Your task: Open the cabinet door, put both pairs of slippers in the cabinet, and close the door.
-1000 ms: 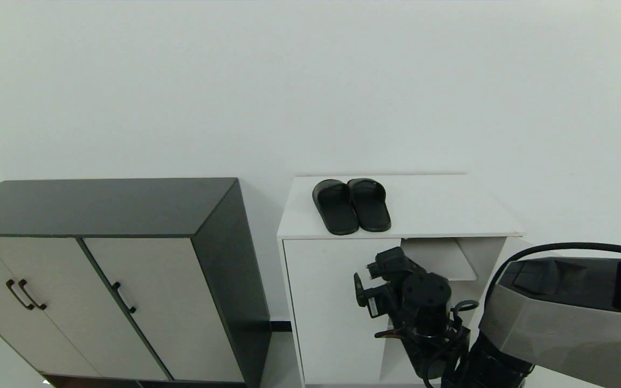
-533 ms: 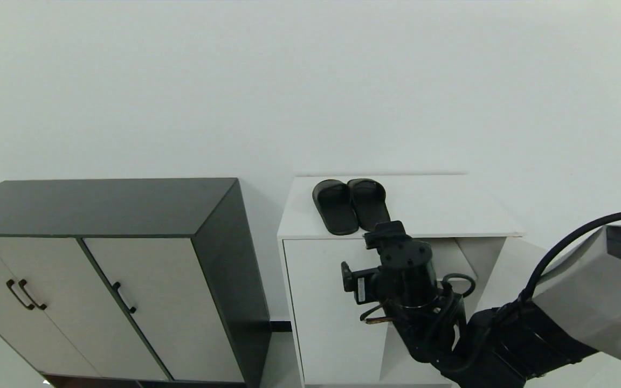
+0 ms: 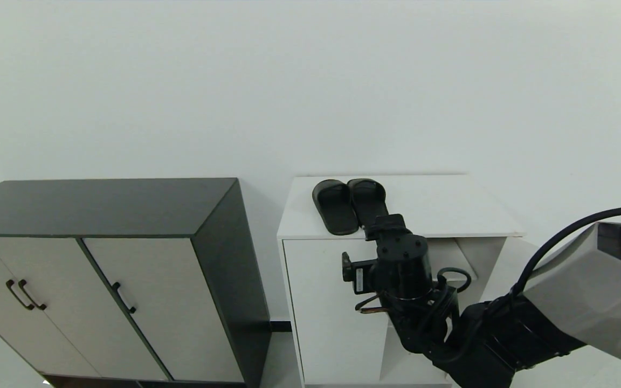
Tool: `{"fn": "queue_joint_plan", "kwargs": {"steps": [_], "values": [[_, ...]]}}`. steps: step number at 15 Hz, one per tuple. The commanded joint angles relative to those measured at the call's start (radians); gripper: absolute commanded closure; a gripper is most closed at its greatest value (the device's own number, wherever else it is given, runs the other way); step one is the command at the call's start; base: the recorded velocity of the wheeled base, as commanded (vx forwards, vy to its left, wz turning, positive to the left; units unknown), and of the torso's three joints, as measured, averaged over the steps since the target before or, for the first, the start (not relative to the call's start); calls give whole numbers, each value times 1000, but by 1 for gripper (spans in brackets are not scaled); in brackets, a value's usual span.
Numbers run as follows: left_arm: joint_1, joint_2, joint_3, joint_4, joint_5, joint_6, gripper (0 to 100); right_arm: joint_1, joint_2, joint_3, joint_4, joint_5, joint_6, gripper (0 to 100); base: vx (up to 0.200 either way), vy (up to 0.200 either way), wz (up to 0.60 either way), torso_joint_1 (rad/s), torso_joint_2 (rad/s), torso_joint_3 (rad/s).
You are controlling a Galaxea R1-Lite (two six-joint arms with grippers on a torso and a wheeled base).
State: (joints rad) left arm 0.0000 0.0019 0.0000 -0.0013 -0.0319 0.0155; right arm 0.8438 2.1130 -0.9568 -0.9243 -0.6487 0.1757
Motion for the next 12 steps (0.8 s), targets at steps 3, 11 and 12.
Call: {"fn": "queue_joint_plan", "kwargs": {"steps": [3, 11, 12], "values": [[0, 0, 0, 0, 0, 0, 100, -2, 21, 0, -15, 0, -1, 0, 200, 0, 0, 7, -1, 2], [2, 0, 0, 0, 0, 0, 100, -5, 21, -2, -16, 0, -2, 0, 200, 0, 0, 5, 1, 1], [0, 0, 0, 0, 0, 0, 100, -5, 21, -2, -16, 0, -2, 0, 200, 0, 0, 7, 7, 2]]}}
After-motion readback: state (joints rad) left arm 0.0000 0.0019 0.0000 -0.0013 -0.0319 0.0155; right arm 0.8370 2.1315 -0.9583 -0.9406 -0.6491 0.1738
